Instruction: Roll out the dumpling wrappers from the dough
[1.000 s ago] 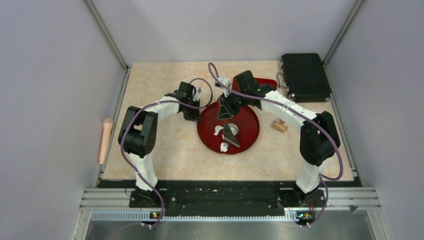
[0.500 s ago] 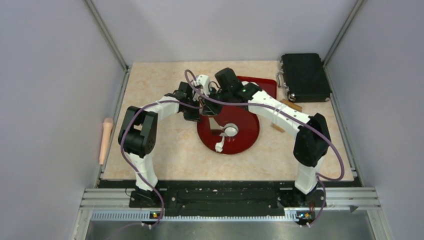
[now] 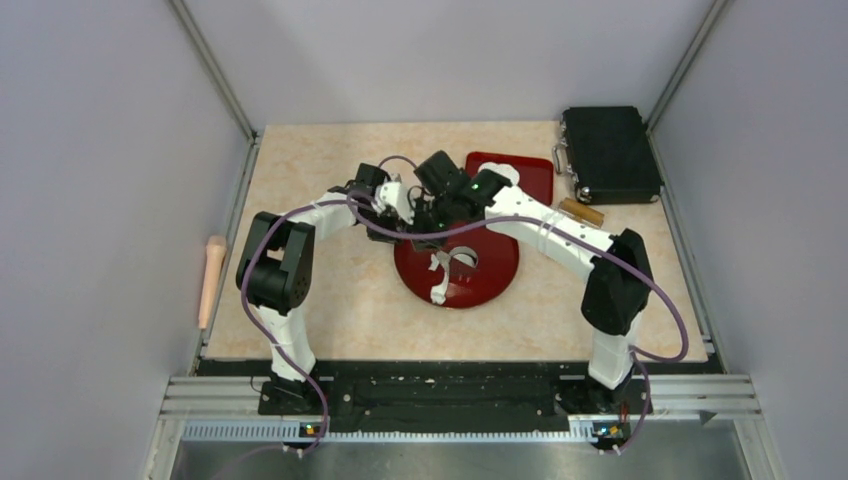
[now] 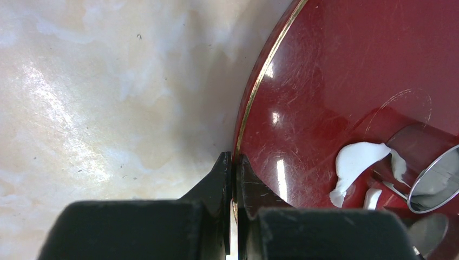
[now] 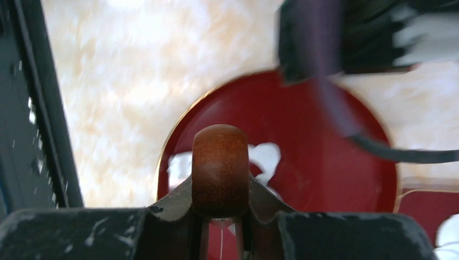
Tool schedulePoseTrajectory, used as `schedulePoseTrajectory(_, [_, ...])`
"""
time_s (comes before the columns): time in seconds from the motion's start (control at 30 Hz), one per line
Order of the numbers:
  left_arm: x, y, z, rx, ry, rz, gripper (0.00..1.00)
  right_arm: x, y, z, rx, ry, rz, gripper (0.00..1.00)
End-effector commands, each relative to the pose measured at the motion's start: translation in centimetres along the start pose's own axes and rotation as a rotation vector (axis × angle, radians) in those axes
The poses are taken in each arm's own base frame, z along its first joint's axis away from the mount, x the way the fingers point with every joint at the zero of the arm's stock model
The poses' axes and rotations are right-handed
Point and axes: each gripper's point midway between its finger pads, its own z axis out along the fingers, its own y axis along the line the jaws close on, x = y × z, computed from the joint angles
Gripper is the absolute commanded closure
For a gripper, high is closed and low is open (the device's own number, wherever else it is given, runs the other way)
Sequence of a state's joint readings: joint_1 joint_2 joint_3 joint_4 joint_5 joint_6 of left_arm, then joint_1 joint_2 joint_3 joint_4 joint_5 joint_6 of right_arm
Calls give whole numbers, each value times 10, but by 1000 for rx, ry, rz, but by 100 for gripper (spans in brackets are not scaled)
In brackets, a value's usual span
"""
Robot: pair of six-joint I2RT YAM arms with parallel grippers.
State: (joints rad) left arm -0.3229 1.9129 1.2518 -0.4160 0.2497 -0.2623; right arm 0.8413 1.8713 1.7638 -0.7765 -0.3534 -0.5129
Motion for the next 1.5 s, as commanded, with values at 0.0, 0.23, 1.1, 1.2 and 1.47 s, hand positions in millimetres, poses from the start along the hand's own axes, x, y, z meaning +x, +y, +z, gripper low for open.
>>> schedulePoseTrajectory(0.0, [23,11,-2,-36,73,-27,100,22,39,-22,-82,78,-120,100])
schedulePoseTrajectory(0.23, [21,13,-4,-44,64,-25,100,25,57,-13,-130,74,-141,100])
schedulePoseTrajectory(1.1, [20,13,-6,-39,61,-29,100,-23,13,35,107,-82,-119,100])
schedulePoseTrajectory(1.2, [20,14,-6,-40,62,-31,100,-26,-7,40,204,-74,-122,100])
schedulePoseTrajectory(1.47, [20,14,-6,-35,63,-35,100,-39,-28,46,287,-68,-114,100])
